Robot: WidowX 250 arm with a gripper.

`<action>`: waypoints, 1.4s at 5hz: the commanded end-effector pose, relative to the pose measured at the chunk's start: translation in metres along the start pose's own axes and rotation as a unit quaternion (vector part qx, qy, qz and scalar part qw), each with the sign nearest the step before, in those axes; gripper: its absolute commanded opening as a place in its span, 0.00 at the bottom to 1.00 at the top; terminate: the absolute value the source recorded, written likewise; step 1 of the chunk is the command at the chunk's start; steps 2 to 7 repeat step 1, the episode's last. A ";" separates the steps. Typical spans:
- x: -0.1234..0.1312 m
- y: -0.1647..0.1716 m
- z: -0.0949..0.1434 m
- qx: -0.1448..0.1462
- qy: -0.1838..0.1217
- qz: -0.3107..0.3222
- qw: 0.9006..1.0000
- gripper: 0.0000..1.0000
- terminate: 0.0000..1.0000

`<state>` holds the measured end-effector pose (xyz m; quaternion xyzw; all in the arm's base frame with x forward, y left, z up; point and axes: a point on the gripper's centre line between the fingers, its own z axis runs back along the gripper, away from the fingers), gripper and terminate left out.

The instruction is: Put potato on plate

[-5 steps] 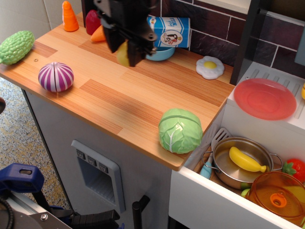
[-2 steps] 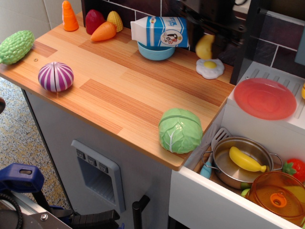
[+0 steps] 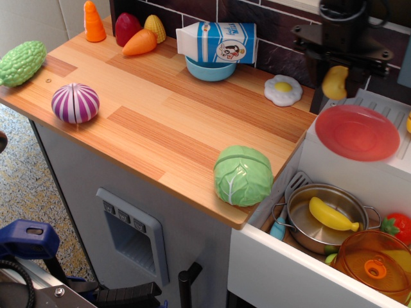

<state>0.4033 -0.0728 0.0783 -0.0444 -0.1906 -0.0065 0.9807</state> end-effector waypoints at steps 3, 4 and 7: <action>0.023 -0.014 0.009 -0.014 -0.033 0.021 0.999 0.00 1.00; 0.023 -0.014 0.009 -0.014 -0.033 0.021 0.999 0.00 1.00; 0.023 -0.014 0.009 -0.014 -0.033 0.021 0.999 0.00 1.00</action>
